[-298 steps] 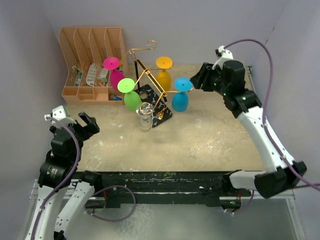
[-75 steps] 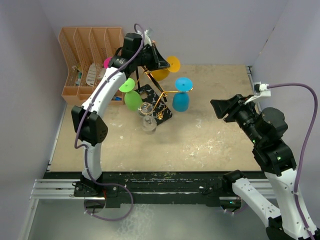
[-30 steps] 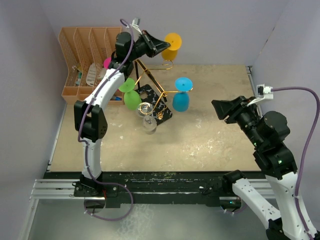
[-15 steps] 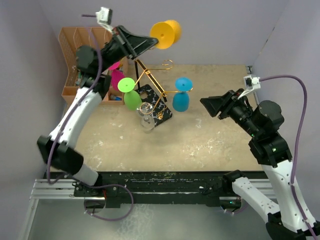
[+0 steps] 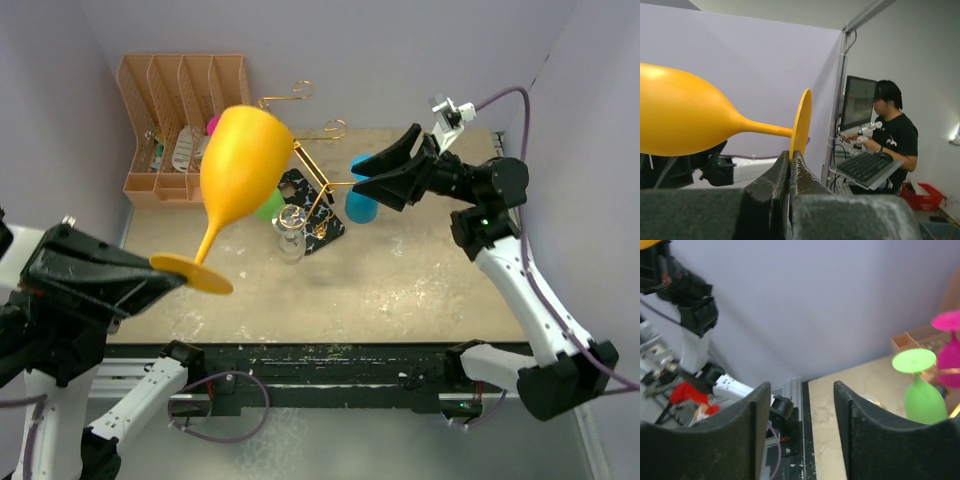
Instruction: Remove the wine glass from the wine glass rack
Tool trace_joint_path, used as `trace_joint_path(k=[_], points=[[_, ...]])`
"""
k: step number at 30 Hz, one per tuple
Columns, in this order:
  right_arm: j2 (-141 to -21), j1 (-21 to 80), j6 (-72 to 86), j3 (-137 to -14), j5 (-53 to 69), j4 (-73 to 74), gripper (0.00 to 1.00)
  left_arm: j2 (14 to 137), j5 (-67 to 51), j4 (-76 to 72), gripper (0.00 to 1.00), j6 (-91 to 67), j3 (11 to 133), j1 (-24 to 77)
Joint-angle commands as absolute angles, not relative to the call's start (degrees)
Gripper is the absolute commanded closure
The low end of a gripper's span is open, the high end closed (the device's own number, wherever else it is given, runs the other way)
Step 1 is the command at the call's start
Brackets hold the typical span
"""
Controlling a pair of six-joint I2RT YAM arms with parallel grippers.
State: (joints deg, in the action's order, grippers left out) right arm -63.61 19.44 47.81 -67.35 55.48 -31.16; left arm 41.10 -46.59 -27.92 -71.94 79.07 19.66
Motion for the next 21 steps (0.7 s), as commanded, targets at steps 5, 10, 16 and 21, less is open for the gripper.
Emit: trace_joint_path(k=[5,10,16,21], points=[[-80.5,23.2,90.8,-78.9,67.7,-98.2,0.30,33.9,-56.7,-13.7,1.00,-67.1,72.9,19.8],[-85.6,26.7,92.0,-84.6,66.1,-100.2,0.29,30.4,-59.0,-13.1,1.00,-67.0,68.8,19.8],[-88.7,30.4,94.7,-86.2,65.3,-103.1,0.31,29.7,-59.1,-14.5,1.00,-67.2,66.8,19.8],[-89.5,32.7,92.9,-85.2,66.2,-101.7,0.32,30.6,-58.8,-15.8,1.00,-67.2,66.0,19.8]])
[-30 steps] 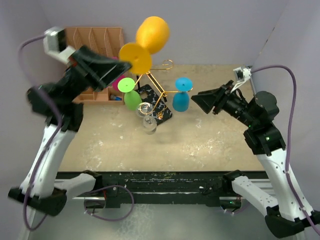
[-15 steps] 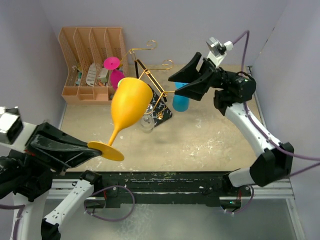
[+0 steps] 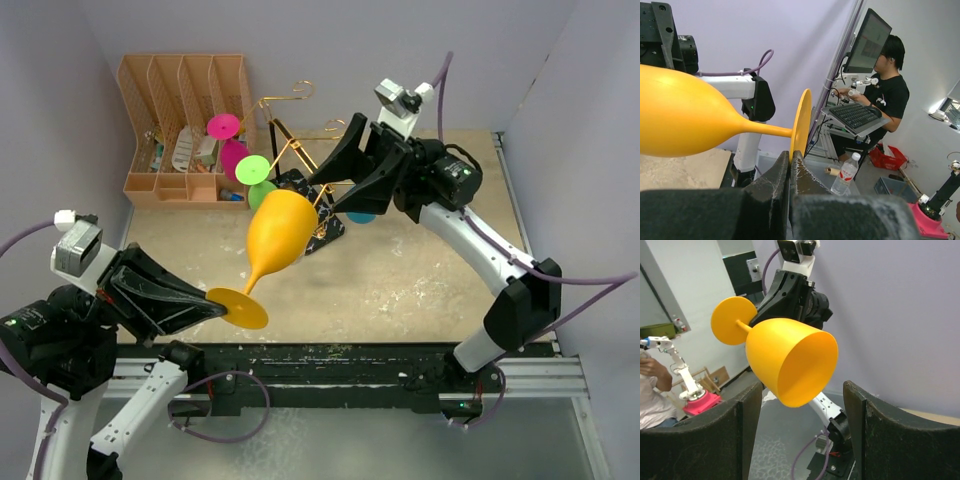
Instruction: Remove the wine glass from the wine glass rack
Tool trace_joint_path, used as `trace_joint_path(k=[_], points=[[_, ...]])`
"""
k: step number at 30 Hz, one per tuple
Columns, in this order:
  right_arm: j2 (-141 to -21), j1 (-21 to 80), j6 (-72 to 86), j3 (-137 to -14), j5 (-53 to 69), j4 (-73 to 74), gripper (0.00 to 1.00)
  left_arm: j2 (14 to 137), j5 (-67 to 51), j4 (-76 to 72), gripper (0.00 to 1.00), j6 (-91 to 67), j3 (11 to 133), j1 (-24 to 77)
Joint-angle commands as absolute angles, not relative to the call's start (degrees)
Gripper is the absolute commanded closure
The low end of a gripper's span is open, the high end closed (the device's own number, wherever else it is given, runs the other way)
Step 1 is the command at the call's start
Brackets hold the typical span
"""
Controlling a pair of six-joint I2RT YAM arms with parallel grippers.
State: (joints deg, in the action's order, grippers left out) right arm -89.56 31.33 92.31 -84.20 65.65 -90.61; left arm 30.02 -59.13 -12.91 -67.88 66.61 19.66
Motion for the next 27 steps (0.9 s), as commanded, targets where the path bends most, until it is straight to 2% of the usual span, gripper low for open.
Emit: trace_joint_path(k=[1,10,15,17,18,20,21,22,23,27], points=[[-89.7,32.9,93.4,-84.9,66.0,-102.3,0.32,30.7,-58.7,-15.8,1.00,-67.2,65.9,19.8],[-88.7,35.8,93.7,-83.5,66.0,-103.2,0.35,32.3,-58.4,-15.8,1.00,-65.7,65.0,19.8],[-88.9,37.0,94.9,-83.4,65.7,-103.9,0.42,33.5,-58.2,-16.8,1.00,-65.6,64.6,19.8],[-88.9,37.3,95.0,-83.0,65.5,-103.7,0.51,33.9,-58.2,-17.0,1.00,-65.5,64.6,19.8],[-88.8,37.3,95.1,-82.9,65.4,-103.5,0.59,34.1,-58.2,-16.8,1.00,-65.2,64.6,19.9],[-88.7,37.3,95.2,-82.9,65.5,-102.6,0.81,34.5,-58.1,-15.5,1.00,-64.3,64.8,19.8],[-88.7,37.3,95.2,-83.0,65.7,-102.0,0.95,34.6,-57.8,-14.0,0.99,-63.4,65.1,19.8],[-88.5,37.3,95.6,-83.2,66.6,-101.2,1.00,34.6,-57.2,-11.9,0.93,-62.2,65.4,19.8],[-88.3,37.3,95.6,-83.3,67.7,-100.1,1.00,34.5,-56.5,-9.6,0.85,-60.8,65.8,19.8],[-87.0,35.4,90.4,-84.7,68.1,-92.4,1.00,33.1,-51.0,1.3,0.42,-54.4,66.7,19.8]])
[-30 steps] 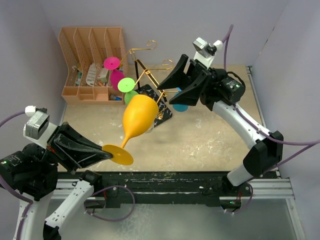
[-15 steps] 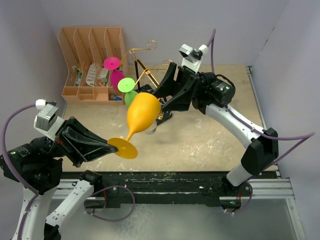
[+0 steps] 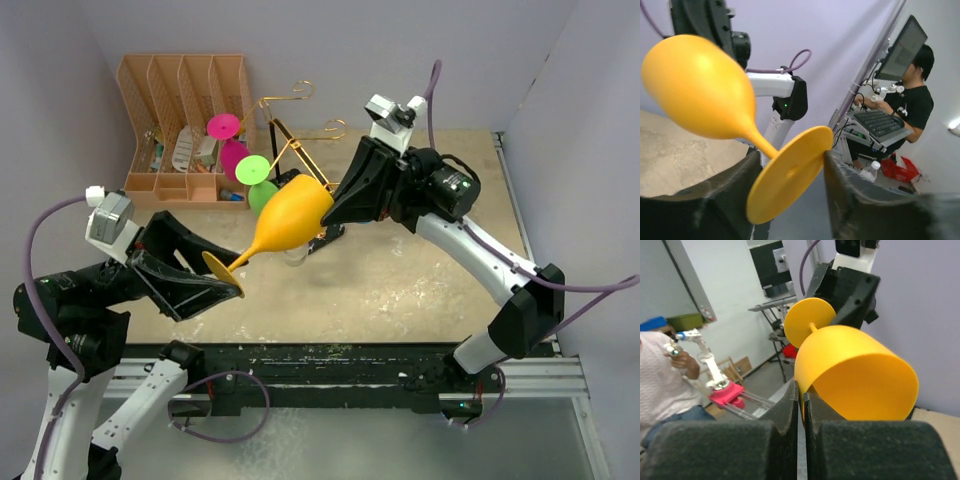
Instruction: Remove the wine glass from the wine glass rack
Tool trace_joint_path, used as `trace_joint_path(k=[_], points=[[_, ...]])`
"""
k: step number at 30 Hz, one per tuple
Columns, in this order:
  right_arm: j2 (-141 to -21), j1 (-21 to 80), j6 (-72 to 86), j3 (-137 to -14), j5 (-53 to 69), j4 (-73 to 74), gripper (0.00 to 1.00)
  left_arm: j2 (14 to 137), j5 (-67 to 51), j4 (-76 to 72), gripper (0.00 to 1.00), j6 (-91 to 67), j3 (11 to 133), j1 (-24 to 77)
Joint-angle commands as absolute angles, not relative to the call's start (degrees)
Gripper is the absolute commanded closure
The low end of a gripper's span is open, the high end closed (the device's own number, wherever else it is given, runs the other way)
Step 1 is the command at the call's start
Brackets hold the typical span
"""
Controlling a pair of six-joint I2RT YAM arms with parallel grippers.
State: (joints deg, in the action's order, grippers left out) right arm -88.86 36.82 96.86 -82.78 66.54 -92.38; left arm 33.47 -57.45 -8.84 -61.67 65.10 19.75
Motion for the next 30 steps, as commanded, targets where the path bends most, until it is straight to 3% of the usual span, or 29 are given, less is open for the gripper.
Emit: trace_joint_path(k=[1,4,11,13,15,17,19,25,30], points=[[-86.7,34.3,89.5,-85.4,67.8,-90.8,1.00,32.6,-49.6,3.8,0.34,-53.1,66.8,19.8],[-86.6,29.9,89.4,-88.1,66.8,-88.9,1.00,30.8,-44.8,11.4,0.12,-48.9,67.6,19.8],[-87.7,15.4,91.3,-94.6,62.8,-83.1,1.00,25.5,-32.7,20.9,0.03,-44.8,68.4,19.8],[-87.0,11.9,85.2,-96.0,61.9,-72.6,1.00,25.1,-30.3,23.6,0.04,-43.7,69.2,19.8],[-84.1,9.6,61.8,-98.5,57.1,-45.4,1.00,25.6,-29.0,25.8,0.06,-42.8,70.1,19.8],[-83.1,10.1,32.9,-107.9,36.5,-8.2,1.00,27.3,-28.1,29.0,0.09,-41.4,71.9,19.8],[-84.5,12.6,22.0,-115.7,12.0,11.5,1.00,29.5,-27.3,32.0,0.12,-39.8,73.9,19.8],[-89.2,11.4,15.3,-122.9,-14.3,31.6,1.00,38.0,-22.6,39.0,0.17,-33.7,80.6,19.8],[-97.8,11.4,12.7,-126.9,-19.2,47.1,1.00,51.6,-21.9,47.7,0.31,-26.7,91.6,19.8]])
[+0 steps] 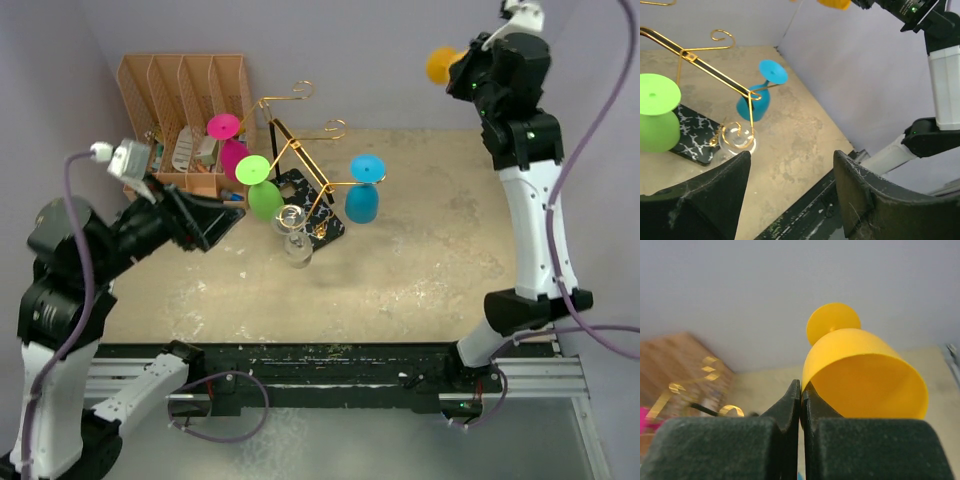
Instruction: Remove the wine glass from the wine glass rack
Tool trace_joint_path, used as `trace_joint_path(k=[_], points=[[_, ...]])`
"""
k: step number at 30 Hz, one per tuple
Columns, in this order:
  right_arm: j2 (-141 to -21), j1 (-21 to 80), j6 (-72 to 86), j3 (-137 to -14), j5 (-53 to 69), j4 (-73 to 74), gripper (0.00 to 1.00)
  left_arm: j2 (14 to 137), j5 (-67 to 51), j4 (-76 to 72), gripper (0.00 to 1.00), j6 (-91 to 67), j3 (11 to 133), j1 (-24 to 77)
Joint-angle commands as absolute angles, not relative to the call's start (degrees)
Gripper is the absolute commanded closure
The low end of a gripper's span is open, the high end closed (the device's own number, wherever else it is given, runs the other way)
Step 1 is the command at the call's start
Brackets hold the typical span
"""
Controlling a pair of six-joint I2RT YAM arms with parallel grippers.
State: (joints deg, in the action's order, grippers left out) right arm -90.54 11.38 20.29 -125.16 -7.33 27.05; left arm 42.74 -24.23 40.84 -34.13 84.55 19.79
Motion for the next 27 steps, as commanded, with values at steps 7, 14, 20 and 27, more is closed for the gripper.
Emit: trace_joint_path(k=[7,14,20,27], points=[[-105.8,11.4,12.9,-117.7,-16.1,54.0,1.00,64.1,-22.6,52.7,0.39,-20.8,101.1,19.8],[-103.8,11.4,14.6,-105.2,-17.2,48.8,1.00,67.6,-26.0,51.5,0.37,-19.7,100.7,19.8],[-103.1,11.4,14.9,-100.6,-17.9,47.0,0.88,67.9,-27.9,48.0,0.33,-20.7,98.5,19.8],[-99.3,11.4,16.0,-100.0,-19.0,45.8,0.65,68.7,-29.1,47.0,0.28,-20.6,98.3,19.8]])
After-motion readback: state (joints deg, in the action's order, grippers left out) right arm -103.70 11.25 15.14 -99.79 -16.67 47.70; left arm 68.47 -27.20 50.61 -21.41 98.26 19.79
